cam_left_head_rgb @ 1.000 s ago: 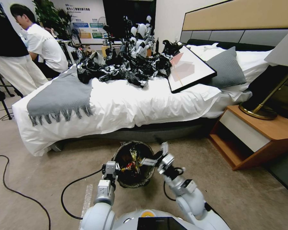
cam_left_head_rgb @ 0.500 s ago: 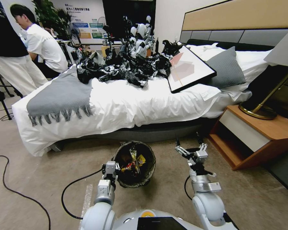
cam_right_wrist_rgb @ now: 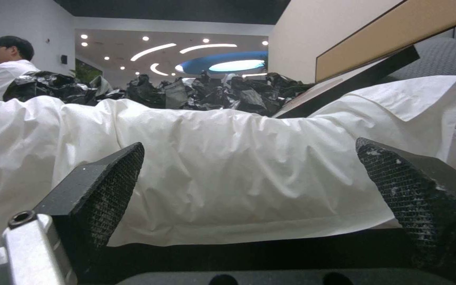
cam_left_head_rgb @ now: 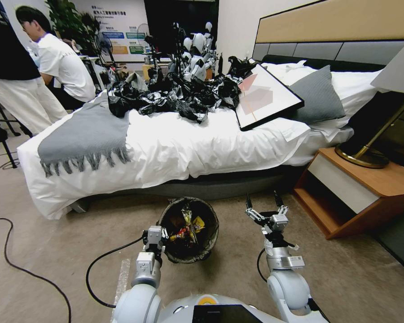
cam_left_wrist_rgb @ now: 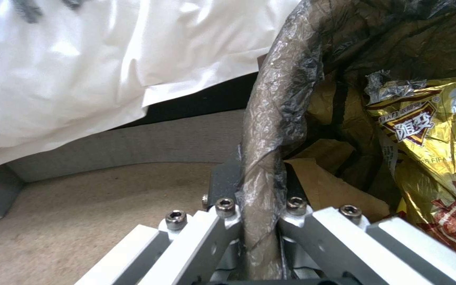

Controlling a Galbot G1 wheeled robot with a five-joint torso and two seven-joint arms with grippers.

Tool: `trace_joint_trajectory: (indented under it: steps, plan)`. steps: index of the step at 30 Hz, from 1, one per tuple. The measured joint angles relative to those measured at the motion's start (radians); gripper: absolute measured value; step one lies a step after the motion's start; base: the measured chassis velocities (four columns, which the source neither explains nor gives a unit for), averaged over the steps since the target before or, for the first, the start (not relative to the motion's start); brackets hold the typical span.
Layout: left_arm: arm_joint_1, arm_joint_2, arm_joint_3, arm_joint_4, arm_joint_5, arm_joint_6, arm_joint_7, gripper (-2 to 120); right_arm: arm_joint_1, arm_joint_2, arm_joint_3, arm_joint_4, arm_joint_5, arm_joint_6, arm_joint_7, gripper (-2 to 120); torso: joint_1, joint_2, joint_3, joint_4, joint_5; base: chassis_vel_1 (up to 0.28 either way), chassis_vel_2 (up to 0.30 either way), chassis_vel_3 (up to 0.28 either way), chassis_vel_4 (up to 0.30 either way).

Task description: Pick up the trash bin, then pick up the garbage from the floor and place it into the trash bin.

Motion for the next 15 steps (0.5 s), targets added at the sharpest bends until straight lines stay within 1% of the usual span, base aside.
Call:
trace_joint_trajectory:
  steps: [9,15]
  plan:
    - [0.0,0.0,-0.002,-0.004,-0.001,0.0,0.0,0,0.005,0.002,-0.004,-0.006,0.0,0.0,0.0,100,0.0,0.0,0.0,0.0,0.0,0.056,0.06,0.067,0.069]
    - [0.001,0.0,-0.006,-0.009,-0.003,0.0,0.001,0,0.015,0.003,-0.009,-0.01,-0.001,-0.003,-0.001,100,0.0,0.0,0.0,0.0,0.0,0.117,0.097,0.106,0.087]
